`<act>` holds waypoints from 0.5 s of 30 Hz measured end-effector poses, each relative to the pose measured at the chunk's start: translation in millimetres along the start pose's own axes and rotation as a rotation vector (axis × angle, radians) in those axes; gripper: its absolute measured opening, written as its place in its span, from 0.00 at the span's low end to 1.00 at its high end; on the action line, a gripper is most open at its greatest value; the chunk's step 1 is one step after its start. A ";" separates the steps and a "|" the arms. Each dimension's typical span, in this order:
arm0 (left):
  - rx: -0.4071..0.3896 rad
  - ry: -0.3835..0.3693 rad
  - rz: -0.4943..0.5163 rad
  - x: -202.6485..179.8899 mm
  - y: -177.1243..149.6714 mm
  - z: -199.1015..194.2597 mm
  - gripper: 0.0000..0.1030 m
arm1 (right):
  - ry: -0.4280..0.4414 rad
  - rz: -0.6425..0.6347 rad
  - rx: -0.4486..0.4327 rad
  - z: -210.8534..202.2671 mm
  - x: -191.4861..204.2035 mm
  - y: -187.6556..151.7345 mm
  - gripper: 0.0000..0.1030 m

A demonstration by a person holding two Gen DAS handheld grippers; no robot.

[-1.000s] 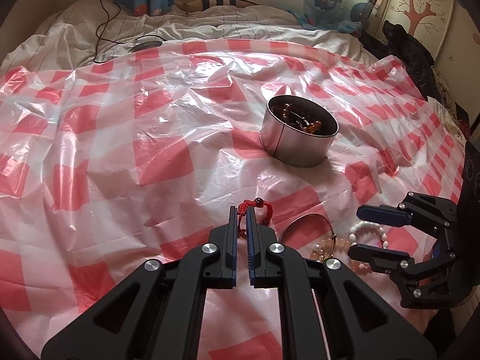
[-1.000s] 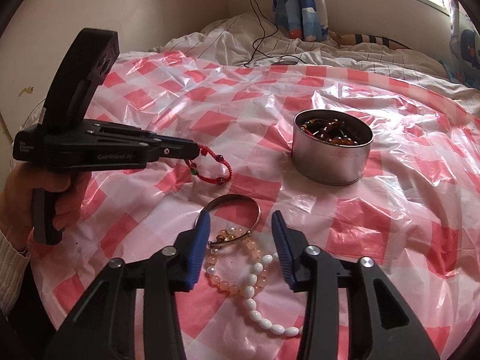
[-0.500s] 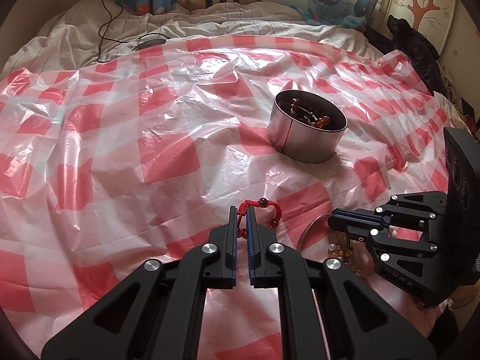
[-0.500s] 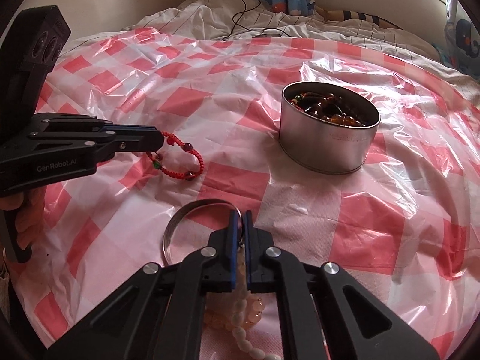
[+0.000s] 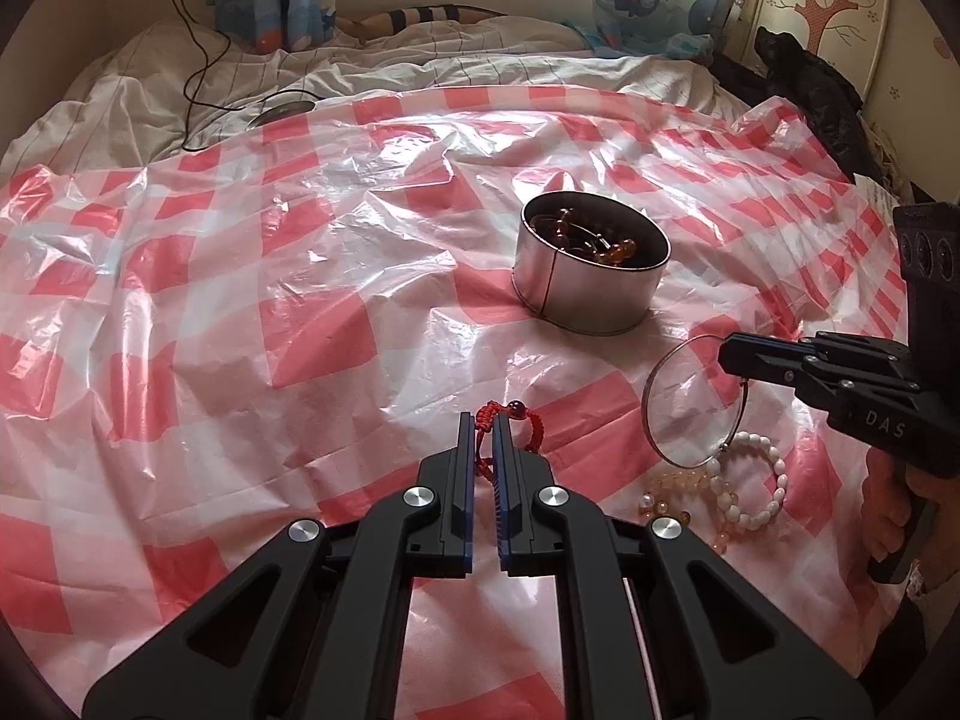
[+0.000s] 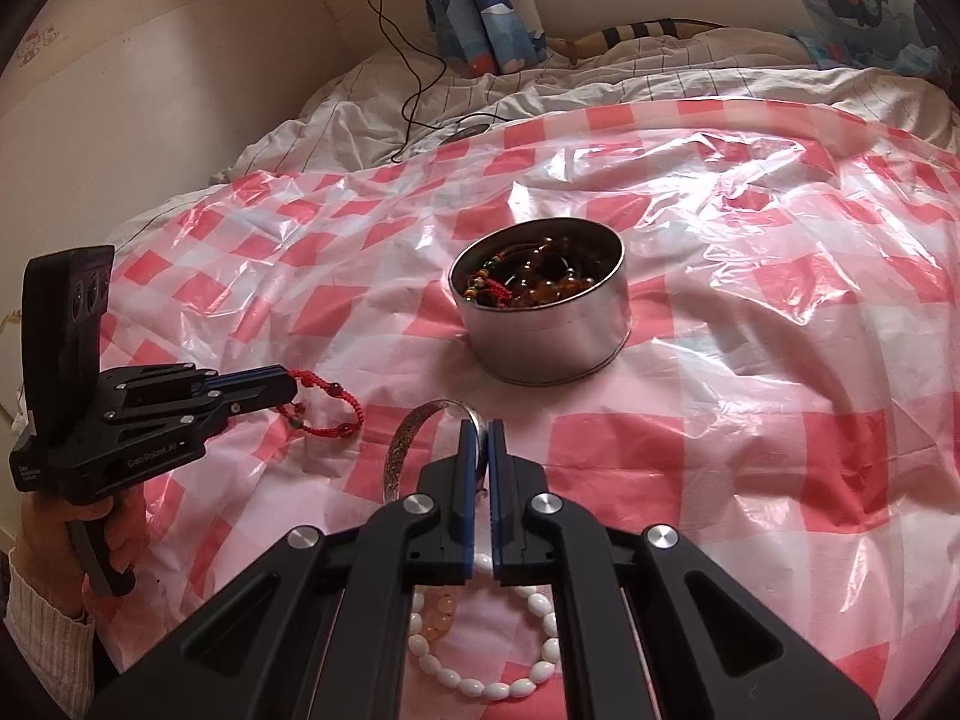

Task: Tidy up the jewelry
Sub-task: 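Lift the red bracelet with the left gripper while the right gripper grasps the silver bangle, then carry the silver bangle to the tin with the right gripper and release it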

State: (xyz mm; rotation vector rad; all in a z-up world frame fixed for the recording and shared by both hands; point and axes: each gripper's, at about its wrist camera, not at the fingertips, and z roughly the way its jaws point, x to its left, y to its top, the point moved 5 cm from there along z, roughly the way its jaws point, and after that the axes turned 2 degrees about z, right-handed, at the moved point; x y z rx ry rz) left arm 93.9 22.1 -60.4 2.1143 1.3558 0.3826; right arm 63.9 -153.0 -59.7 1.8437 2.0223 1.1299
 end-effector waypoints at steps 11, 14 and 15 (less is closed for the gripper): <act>-0.010 0.048 0.070 -21.7 5.9 -0.8 0.05 | 0.000 0.002 -0.030 -11.9 -5.2 3.3 0.04; -0.012 0.058 0.082 -25.5 5.4 0.4 0.05 | 0.001 0.004 -0.037 -15.0 -6.2 4.3 0.04; -0.011 0.072 0.092 -26.7 4.4 0.9 0.05 | 0.002 0.005 -0.039 -15.8 -6.2 4.4 0.04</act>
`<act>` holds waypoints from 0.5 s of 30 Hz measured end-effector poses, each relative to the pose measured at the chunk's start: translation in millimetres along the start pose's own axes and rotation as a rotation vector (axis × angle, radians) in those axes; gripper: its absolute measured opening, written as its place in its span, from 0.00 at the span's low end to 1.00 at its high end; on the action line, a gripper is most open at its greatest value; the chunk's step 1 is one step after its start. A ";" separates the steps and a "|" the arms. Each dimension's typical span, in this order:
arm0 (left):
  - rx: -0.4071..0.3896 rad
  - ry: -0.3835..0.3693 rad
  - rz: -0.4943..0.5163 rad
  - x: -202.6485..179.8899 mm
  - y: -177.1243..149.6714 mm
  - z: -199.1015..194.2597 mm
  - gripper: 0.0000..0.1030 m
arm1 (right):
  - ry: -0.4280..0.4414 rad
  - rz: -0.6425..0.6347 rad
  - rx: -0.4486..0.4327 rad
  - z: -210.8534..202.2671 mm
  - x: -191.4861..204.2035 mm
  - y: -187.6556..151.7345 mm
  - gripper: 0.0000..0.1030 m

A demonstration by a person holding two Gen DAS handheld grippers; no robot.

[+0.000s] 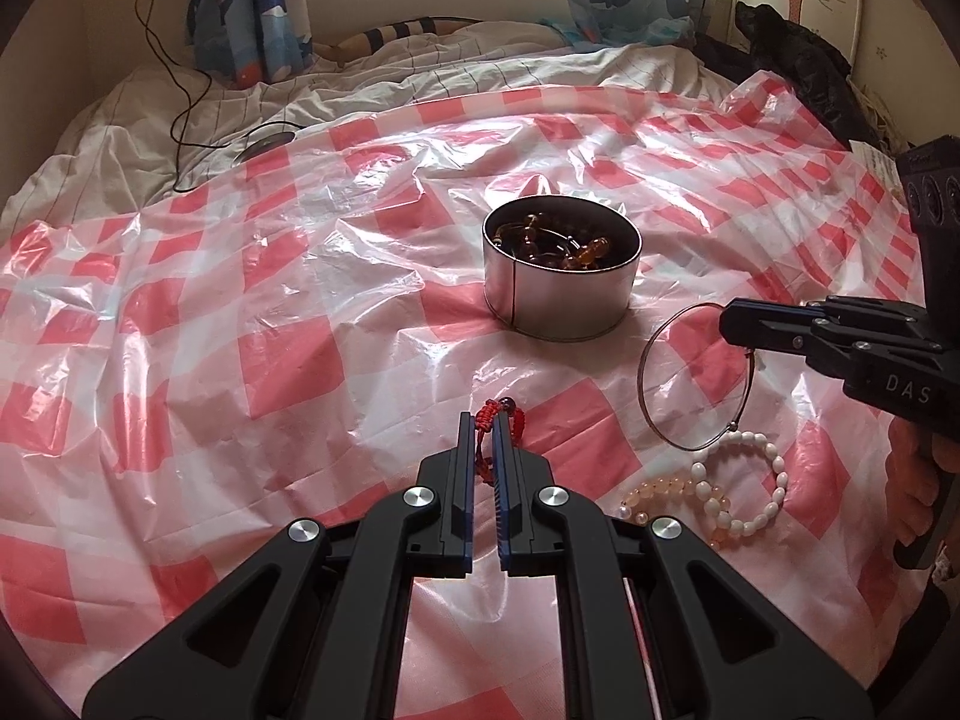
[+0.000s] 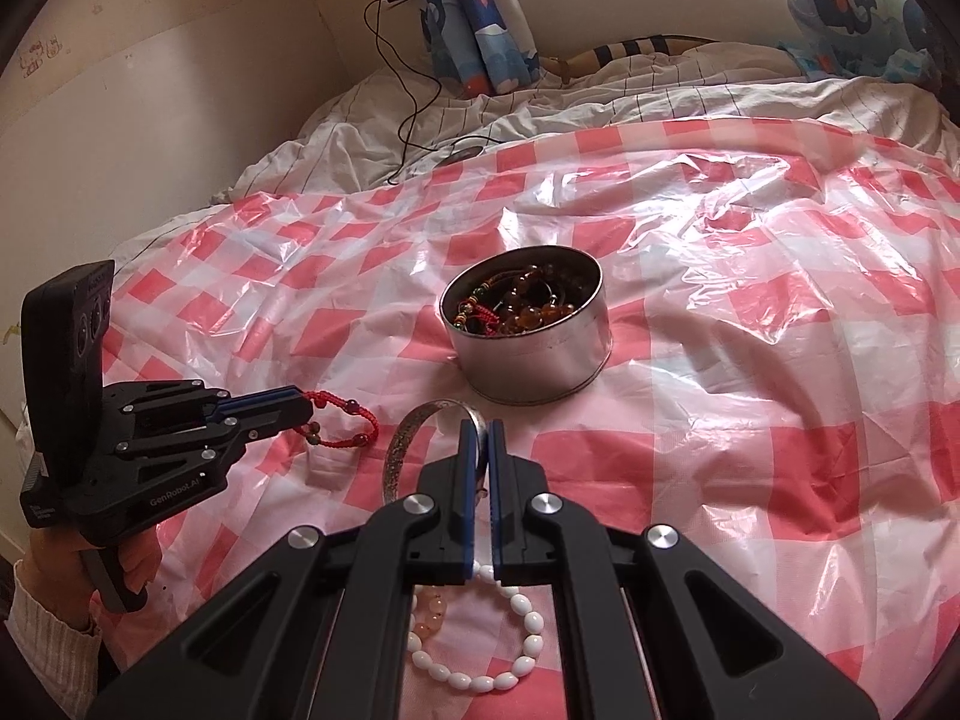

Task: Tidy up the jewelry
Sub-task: 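Carry the silver bangle to the tin with the right gripper and release it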

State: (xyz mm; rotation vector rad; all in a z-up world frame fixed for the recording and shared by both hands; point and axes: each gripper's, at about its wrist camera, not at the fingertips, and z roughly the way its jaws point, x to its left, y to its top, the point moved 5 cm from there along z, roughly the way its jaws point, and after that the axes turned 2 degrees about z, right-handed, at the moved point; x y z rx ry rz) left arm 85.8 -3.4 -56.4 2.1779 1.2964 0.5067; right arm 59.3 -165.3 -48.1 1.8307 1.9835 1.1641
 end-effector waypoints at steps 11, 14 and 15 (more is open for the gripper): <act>-0.020 0.058 0.066 -10.0 2.5 -4.4 0.05 | 0.004 0.004 -0.013 -4.2 -1.5 2.3 0.04; -0.028 0.071 0.085 -14.0 4.6 -5.8 0.05 | 0.006 0.011 -0.022 -6.3 -3.5 4.5 0.04; -0.029 0.072 0.088 -15.2 5.1 -5.9 0.05 | 0.006 0.013 -0.025 -7.0 -4.1 5.2 0.04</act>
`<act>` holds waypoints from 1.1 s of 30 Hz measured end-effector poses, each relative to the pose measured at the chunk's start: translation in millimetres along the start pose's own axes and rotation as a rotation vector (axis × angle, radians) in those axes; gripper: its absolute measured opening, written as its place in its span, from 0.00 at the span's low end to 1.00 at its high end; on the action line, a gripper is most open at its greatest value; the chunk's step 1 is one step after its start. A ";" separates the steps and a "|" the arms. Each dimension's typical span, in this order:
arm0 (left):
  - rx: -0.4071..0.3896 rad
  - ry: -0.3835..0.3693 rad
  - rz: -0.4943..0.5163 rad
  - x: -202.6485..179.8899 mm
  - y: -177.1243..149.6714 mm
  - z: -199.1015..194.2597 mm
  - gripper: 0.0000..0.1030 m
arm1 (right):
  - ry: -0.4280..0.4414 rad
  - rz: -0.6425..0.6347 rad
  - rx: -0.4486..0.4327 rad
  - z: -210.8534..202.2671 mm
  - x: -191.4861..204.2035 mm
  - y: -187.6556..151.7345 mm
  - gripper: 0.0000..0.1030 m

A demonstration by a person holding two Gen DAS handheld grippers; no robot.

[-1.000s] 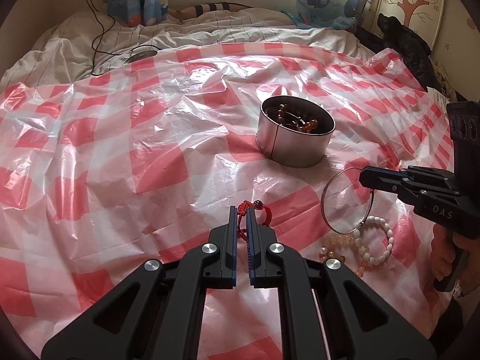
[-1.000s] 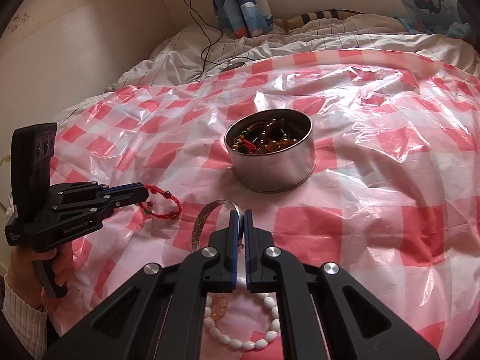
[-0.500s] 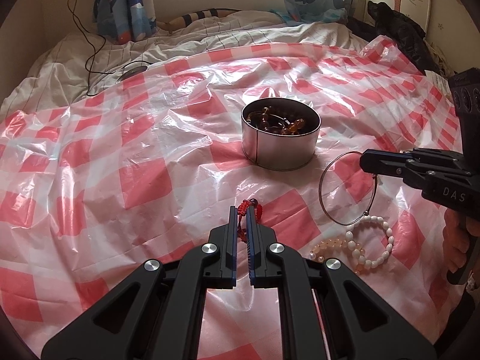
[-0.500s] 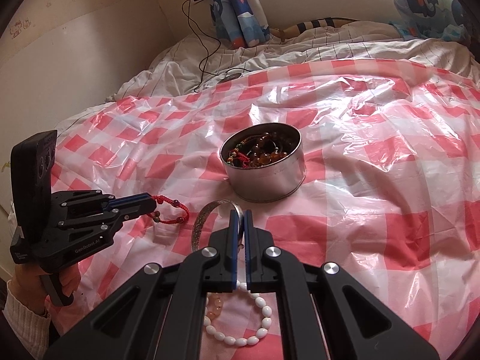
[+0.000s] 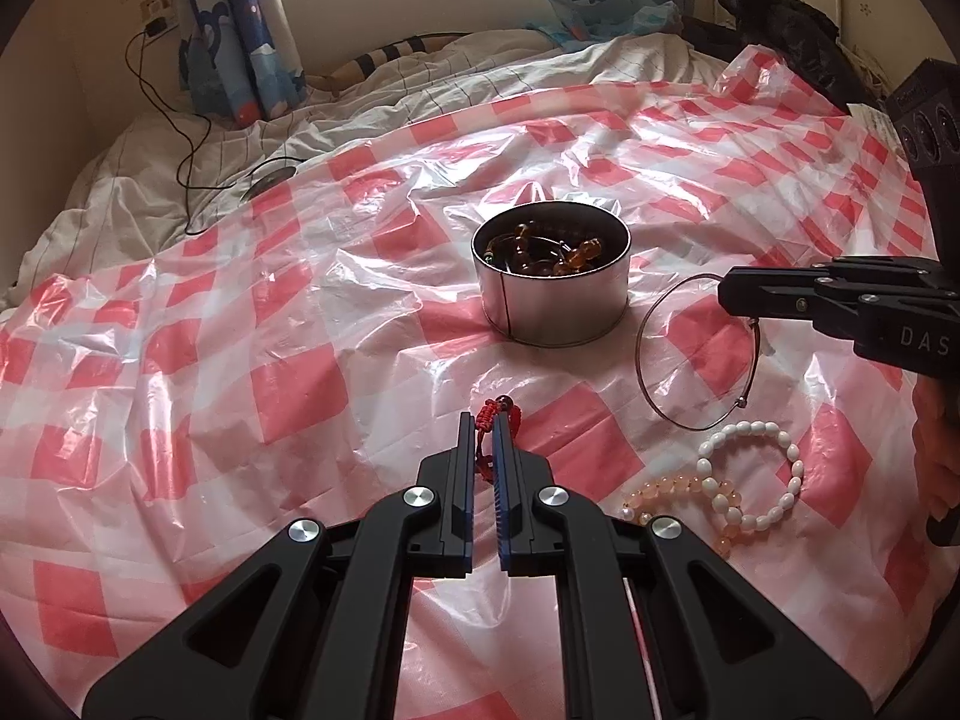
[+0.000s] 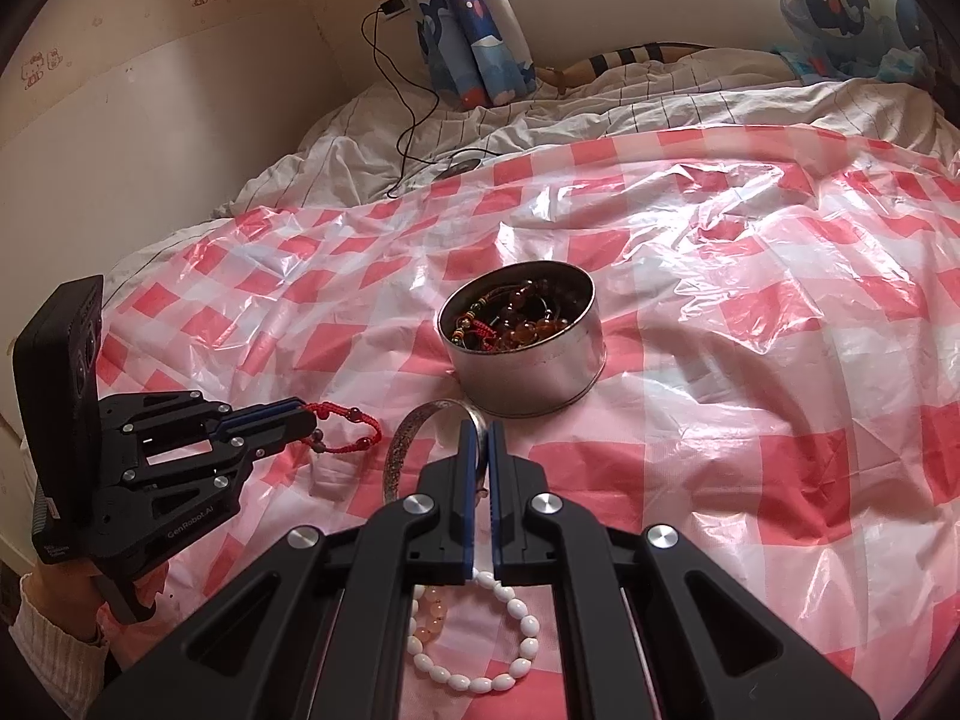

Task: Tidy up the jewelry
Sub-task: 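Carry the silver bangle to the tin with the right gripper and release it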

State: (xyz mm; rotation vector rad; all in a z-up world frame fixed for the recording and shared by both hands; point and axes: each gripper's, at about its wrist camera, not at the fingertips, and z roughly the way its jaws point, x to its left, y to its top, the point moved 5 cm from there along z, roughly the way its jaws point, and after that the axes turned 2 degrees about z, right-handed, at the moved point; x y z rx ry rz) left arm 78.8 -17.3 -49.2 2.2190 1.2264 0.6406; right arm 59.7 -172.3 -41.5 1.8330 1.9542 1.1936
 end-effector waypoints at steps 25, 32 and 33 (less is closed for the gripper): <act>-0.056 0.051 0.071 -28.8 27.1 -13.7 0.05 | 0.041 0.103 -0.109 -33.0 -22.3 26.0 0.04; -0.108 -0.042 -0.015 -27.7 56.8 -19.1 0.05 | 0.042 0.134 -0.152 -44.0 -29.6 33.3 0.04; -0.120 -0.065 -0.035 -26.2 64.2 -19.8 0.05 | 0.040 0.140 -0.159 -46.0 -31.8 34.8 0.04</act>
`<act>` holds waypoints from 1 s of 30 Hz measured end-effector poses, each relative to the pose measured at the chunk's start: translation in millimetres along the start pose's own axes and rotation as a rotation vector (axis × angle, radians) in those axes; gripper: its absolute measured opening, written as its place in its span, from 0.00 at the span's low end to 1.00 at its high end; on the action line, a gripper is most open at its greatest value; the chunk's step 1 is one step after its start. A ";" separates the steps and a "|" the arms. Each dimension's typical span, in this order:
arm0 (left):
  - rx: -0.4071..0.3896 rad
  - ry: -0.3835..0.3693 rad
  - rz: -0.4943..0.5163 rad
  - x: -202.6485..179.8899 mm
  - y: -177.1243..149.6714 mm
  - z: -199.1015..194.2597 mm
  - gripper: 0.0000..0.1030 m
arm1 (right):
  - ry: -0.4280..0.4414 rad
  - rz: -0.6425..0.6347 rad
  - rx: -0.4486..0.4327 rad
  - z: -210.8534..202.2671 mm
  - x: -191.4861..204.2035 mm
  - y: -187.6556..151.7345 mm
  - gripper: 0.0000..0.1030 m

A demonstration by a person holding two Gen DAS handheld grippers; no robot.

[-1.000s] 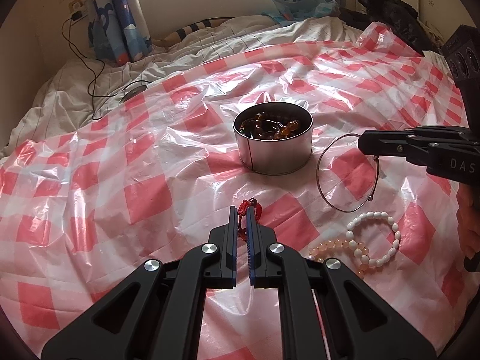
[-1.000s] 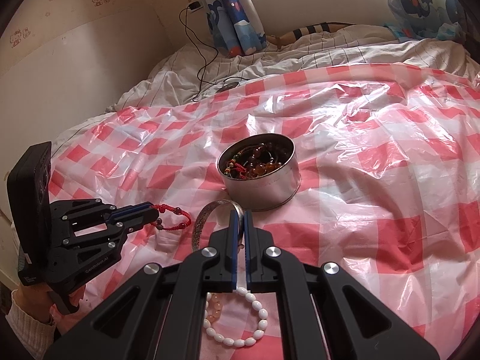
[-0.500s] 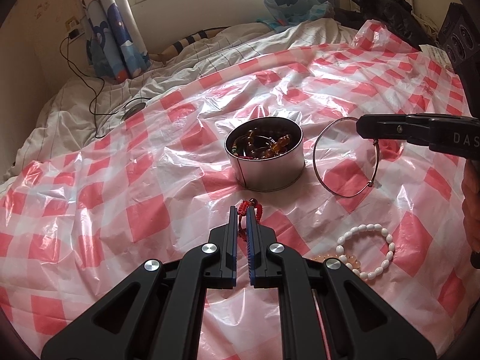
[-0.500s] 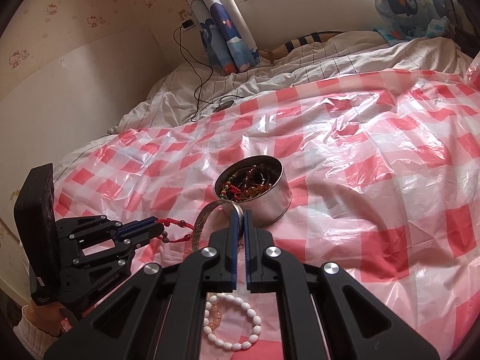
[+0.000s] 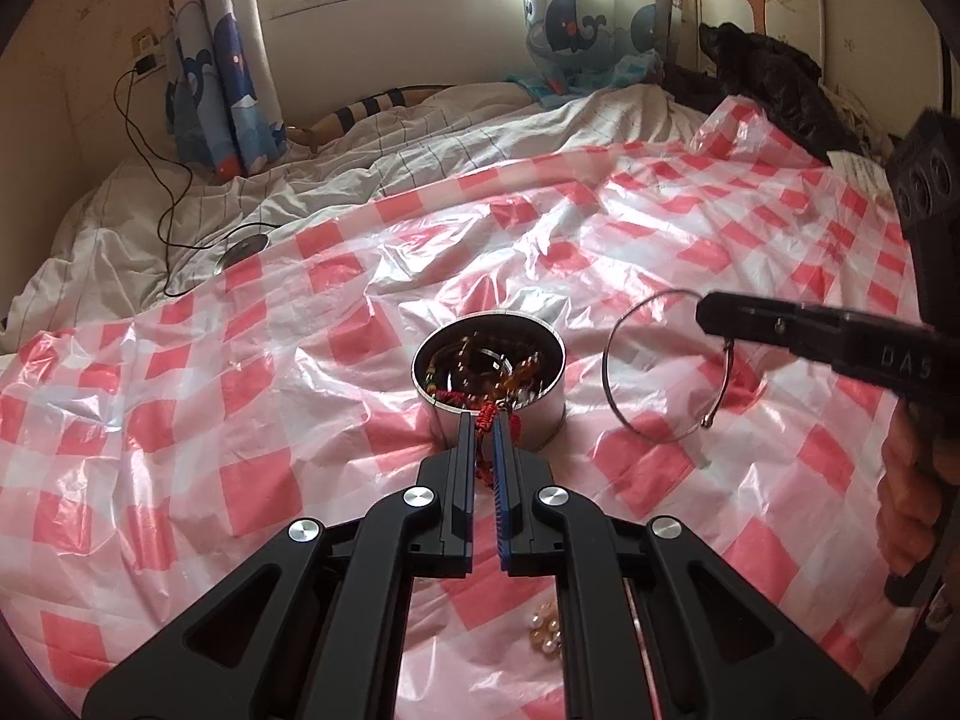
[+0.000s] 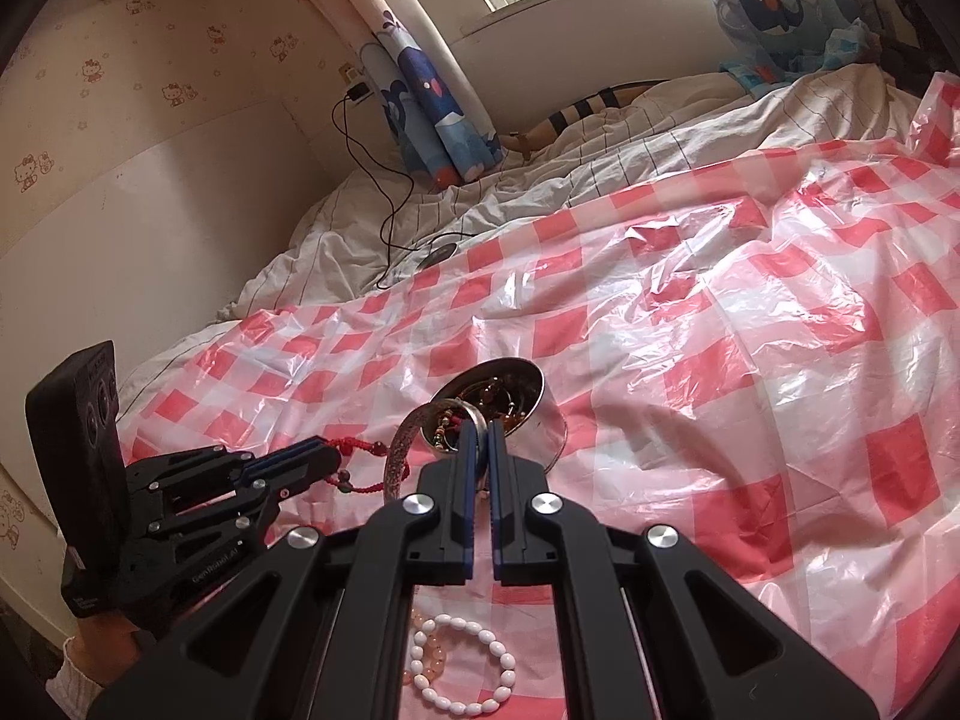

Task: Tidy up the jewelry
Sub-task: 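Carry the silver bangle to the tin with the right gripper and release it, then lower the red bracelet into the tin and open the left gripper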

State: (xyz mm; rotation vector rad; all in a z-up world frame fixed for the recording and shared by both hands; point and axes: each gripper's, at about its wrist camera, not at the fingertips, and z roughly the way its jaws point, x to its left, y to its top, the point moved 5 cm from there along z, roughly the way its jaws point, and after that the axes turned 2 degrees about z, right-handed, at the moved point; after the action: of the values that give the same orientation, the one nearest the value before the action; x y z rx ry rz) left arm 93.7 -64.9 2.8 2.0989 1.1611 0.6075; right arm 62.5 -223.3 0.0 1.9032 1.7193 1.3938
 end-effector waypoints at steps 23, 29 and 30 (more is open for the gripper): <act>0.136 -0.065 -0.265 47.3 13.9 87.0 0.41 | -0.028 0.051 0.008 14.6 -15.5 10.4 0.05; 0.106 -0.039 -0.297 66.7 -17.2 37.2 0.52 | -0.023 0.034 0.036 59.8 -0.3 27.5 0.05; 0.103 -0.038 -0.308 68.7 -24.5 29.3 0.53 | -0.024 0.036 0.047 70.4 1.3 28.5 0.05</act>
State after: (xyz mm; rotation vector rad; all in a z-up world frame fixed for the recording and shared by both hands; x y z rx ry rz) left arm 133.8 -5.4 -29.3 1.9499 1.4825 0.3689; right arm 133.4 -201.4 -16.4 1.9762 1.7300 1.3484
